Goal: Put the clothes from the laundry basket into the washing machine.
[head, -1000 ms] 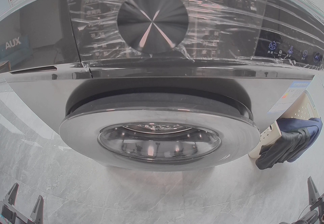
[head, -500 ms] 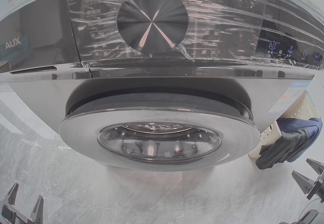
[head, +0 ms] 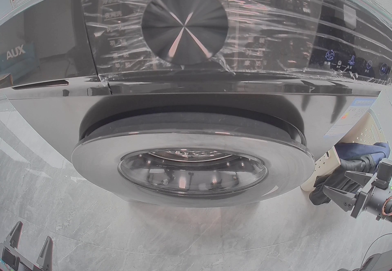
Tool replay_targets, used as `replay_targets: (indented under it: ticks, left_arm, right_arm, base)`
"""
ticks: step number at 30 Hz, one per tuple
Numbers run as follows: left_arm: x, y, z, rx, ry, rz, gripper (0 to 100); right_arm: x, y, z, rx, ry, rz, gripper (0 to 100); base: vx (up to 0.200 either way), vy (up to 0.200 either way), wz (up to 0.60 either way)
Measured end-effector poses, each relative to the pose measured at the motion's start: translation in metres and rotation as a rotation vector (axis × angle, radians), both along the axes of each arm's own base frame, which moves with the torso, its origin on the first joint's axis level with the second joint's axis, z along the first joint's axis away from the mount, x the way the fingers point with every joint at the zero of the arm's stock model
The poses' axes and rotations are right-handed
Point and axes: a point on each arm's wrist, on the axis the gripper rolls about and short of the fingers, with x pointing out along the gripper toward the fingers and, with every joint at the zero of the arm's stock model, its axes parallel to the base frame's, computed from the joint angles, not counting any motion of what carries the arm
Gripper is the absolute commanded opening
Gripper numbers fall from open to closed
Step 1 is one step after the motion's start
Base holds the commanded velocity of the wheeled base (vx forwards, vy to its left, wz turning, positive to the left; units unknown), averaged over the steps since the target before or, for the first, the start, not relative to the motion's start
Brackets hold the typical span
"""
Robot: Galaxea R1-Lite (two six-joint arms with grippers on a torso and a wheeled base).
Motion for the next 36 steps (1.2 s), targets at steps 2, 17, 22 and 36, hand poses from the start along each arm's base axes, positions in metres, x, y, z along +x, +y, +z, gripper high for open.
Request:
replay_targets:
  ticks: [2,17,22,36]
  left_arm:
    - [0.0,0.0,0.0,0.0,0.0,0.001,100]
    - [0.0,0.0,0.0,0.0,0.0,0.0,100]
    - [0.0,0.0,0.0,-0.001,0.0,0.0,100]
    - [0.0,0.0,0.0,0.0,0.0,-0.001,100]
  right_arm:
    - [0.007,0.007,0.003,0.001,-0.002,0.025,100]
    - [0.038,0.047,0.006,0.021,0.01,0.169,100]
    - [0.044,0.059,0.0,0.022,0.026,0.231,100]
    - [0.024,0.05,-0.022,-0.006,0.095,0.279,100]
  base:
    - [0.0,0.0,0.0]
    - [0.0,0.0,0.0]
    - [0.0,0.0,0.0]
    - [-0.057,0.0,0.0]
